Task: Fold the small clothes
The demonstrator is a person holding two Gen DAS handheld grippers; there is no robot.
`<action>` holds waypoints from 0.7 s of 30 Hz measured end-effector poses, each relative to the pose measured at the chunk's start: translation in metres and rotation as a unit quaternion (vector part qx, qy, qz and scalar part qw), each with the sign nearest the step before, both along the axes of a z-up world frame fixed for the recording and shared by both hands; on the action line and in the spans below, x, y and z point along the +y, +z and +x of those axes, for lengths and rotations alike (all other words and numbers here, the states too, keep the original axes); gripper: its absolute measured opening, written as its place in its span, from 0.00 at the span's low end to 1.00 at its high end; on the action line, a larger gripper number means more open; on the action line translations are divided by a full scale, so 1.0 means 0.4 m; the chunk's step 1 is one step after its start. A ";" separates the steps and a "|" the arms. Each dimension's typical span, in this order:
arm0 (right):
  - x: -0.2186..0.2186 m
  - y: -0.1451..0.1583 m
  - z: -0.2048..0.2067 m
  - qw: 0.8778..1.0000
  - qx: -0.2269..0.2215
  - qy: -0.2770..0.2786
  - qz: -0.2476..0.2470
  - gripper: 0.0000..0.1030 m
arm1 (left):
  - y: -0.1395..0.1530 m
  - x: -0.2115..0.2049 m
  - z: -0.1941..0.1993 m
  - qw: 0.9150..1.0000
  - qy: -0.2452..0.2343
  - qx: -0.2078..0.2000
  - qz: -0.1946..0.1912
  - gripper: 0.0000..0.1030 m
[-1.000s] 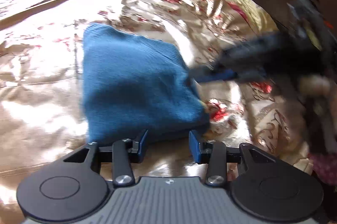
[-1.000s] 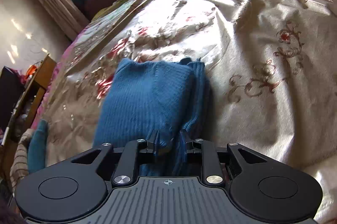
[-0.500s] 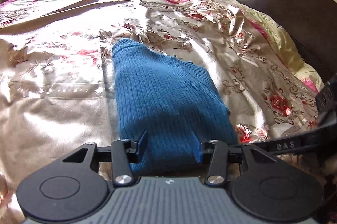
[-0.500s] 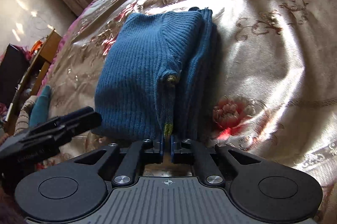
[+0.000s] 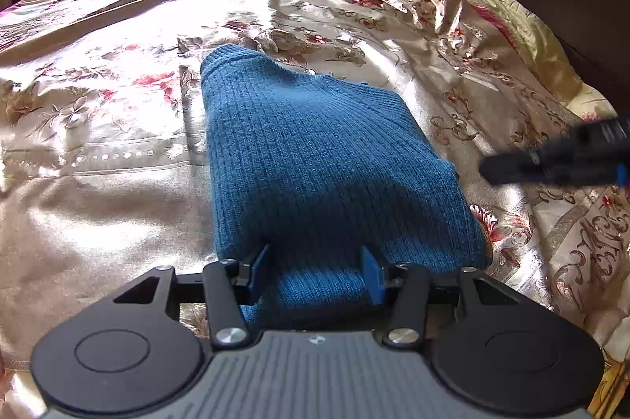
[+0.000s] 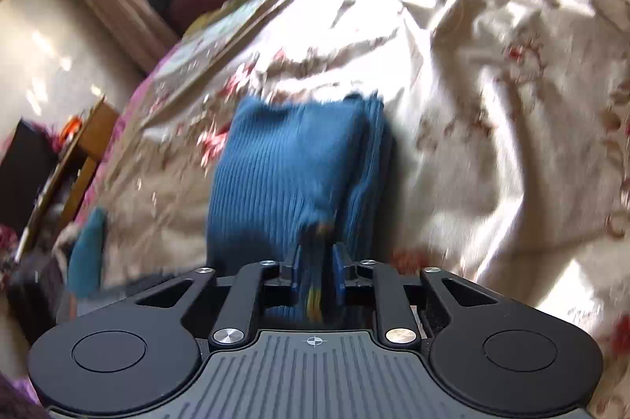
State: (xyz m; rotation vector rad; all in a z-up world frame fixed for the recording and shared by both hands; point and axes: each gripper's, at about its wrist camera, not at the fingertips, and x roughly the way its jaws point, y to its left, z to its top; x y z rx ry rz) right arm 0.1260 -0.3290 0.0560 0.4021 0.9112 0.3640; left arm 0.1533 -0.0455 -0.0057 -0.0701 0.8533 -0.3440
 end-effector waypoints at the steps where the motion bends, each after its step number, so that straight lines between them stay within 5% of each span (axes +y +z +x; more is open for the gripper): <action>1: 0.002 -0.001 0.020 1.000 -0.004 -0.009 0.003 0.22 | 0.000 -0.001 0.000 1.000 0.000 0.000 0.001 0.51; 5: 0.022 -0.037 0.123 0.999 0.001 -0.035 0.019 0.23 | 0.002 -0.001 0.000 1.000 0.001 0.002 0.000 0.51; 8: 0.045 -0.077 0.182 0.999 0.016 -0.044 0.002 0.35 | 0.003 -0.001 0.001 1.000 0.000 0.002 0.000 0.51; 11: 0.050 -0.094 0.198 0.999 0.019 -0.050 0.013 0.29 | 0.004 -0.001 0.001 1.000 0.001 0.002 -0.002 0.51; 12: 0.049 -0.091 0.195 0.999 0.015 -0.048 0.015 0.17 | 0.005 0.000 0.001 1.000 0.002 0.002 -0.004 0.51; 14: 0.041 -0.078 0.187 0.999 0.006 -0.044 0.025 0.09 | 0.013 0.005 0.000 1.000 0.003 -0.001 -0.011 0.51; 21: -0.028 -0.102 0.178 0.994 0.010 -0.096 0.049 0.05 | 0.032 0.013 0.007 0.999 0.012 -0.021 -0.034 0.51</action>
